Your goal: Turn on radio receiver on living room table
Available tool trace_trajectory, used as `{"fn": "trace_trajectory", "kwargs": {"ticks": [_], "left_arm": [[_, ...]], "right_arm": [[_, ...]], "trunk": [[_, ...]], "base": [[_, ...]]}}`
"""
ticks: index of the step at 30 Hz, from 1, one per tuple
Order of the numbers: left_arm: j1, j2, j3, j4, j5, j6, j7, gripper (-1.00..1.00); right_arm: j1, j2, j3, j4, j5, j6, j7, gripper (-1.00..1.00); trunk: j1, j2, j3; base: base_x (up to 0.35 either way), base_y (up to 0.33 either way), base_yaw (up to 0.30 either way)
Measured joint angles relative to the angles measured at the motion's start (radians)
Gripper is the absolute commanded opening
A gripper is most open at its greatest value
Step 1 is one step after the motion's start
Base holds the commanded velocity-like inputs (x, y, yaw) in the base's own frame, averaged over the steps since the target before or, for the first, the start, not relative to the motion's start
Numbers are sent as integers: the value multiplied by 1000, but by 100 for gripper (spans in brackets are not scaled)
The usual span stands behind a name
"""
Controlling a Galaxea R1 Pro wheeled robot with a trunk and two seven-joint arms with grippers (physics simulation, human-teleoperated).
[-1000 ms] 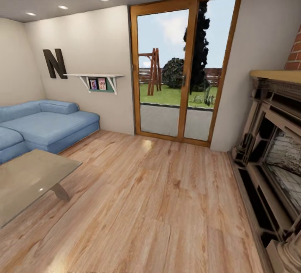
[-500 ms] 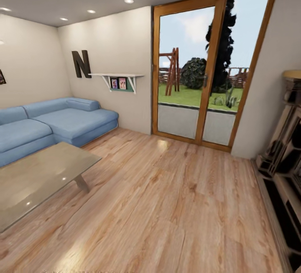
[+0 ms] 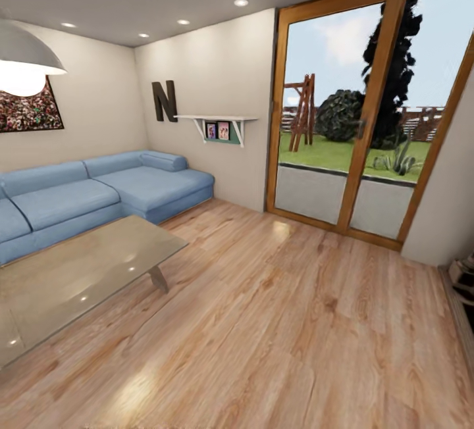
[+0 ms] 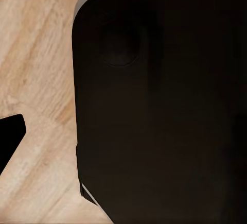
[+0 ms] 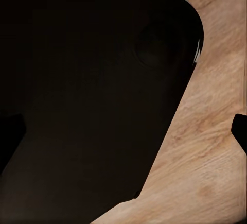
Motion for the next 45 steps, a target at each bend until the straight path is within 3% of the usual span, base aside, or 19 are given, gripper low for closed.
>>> {"fn": "trace_trajectory", "kwargs": {"ticks": [45], "left_arm": [[0,0,0,0,0,-1,0,100]], "right_arm": [[0,0,0,0,0,-1,0,100]], "trunk": [[0,0,0]], "base": [[0,0,292]]}}
